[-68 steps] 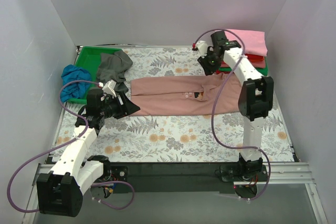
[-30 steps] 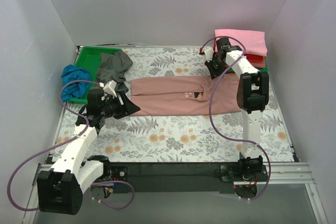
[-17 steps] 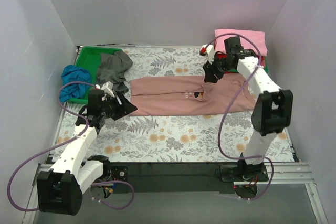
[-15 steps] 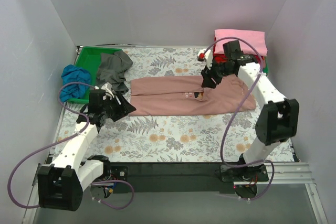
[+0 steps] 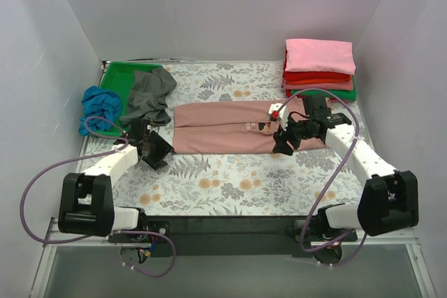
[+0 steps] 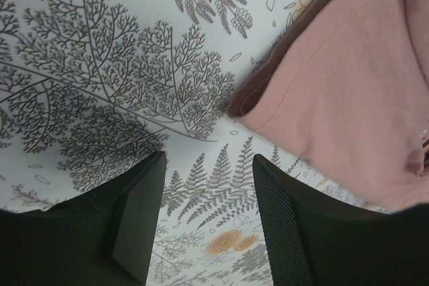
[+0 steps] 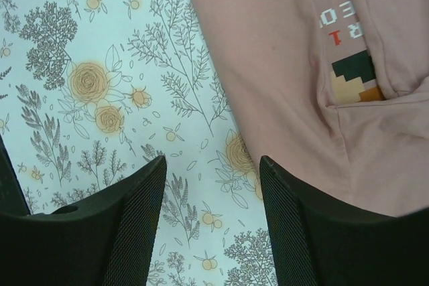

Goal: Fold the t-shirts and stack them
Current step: Fold the tshirt

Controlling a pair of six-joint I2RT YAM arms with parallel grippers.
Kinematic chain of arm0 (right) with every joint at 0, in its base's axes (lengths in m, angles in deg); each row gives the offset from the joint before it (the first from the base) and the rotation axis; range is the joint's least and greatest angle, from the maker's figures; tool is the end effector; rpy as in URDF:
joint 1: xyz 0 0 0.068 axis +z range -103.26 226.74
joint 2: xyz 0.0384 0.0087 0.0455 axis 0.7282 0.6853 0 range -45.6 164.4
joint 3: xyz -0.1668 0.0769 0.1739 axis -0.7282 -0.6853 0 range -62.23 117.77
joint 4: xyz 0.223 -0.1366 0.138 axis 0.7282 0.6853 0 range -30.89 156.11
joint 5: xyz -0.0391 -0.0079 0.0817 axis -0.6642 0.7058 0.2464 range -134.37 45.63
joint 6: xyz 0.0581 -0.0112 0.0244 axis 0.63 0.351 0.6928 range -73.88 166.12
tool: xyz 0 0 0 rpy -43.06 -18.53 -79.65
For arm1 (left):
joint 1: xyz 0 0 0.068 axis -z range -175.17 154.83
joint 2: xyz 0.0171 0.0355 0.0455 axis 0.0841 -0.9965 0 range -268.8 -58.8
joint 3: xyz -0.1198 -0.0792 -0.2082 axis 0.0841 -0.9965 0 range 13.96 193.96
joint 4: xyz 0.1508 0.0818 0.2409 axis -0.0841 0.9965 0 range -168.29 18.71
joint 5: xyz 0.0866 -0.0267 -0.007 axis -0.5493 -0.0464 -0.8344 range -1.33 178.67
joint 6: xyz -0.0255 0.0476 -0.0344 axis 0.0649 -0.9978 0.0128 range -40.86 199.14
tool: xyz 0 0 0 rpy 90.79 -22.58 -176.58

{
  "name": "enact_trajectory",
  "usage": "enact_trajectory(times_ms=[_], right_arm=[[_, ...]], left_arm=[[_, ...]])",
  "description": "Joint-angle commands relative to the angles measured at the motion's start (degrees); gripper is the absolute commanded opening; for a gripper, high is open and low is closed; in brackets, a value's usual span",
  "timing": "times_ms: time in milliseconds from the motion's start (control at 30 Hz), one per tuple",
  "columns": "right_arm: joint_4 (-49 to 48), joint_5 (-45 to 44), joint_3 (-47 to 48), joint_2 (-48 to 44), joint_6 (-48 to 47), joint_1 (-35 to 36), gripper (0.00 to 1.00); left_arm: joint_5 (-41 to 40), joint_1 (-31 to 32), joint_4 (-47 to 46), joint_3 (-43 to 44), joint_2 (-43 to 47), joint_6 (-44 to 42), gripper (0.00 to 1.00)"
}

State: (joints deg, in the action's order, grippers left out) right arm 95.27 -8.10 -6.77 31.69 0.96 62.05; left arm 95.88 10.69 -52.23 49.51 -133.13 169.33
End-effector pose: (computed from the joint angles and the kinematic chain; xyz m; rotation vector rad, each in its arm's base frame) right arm 0.2915 0.1102 0.2054 -1.3968 1.9509 0.5797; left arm 0.2615 -0.0330 0.1069 -1.9032 2.1618 -0.5990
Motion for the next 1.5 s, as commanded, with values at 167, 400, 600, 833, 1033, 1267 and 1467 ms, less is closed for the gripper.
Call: enact_trajectory(times_ms=[167, 400, 600, 833, 1033, 1267, 1467], right_arm=[[-5.0, 4.9, -5.6, -8.5, -0.3, -4.3, 0.65], [-5.0, 5.8, -8.4, -10.6, -0.8, -6.1, 0.65], [-4.7, 4.9, -9.4, -13.0, -1.0, -8.2, 0.65], [-2.9, 1.0, -8.2, -14.5, -1.1, -10.6, 0.65], [-0.8, -0.7, -4.3, -13.1, 2.4, -16.4, 0.65], [0.2, 0.5, -2.6, -10.5, 5.1, -20.7, 0.66], [0.2, 9.7, -3.4, -7.1, 5.7, -25.3, 0.66]], left_arm=[[-1.3, 0.5, -5.8, 4.7, -7.0, 5.7, 0.47], [0.9, 0.6, -5.7, 4.2, -10.1, 4.2, 0.08], [4.0, 0.7, 1.3, -0.6, -1.8, 3.1, 0.0], [8.5, 1.3, 19.4, -5.6, 20.7, 6.7, 0.0], [19.7, 8.8, 29.1, -8.7, 35.3, 14.1, 0.0], [25.8, 9.3, 32.8, 3.9, 45.2, 3.0, 0.71], [27.8, 9.3, 9.3, 6.0, 33.2, -6.7, 0.74]])
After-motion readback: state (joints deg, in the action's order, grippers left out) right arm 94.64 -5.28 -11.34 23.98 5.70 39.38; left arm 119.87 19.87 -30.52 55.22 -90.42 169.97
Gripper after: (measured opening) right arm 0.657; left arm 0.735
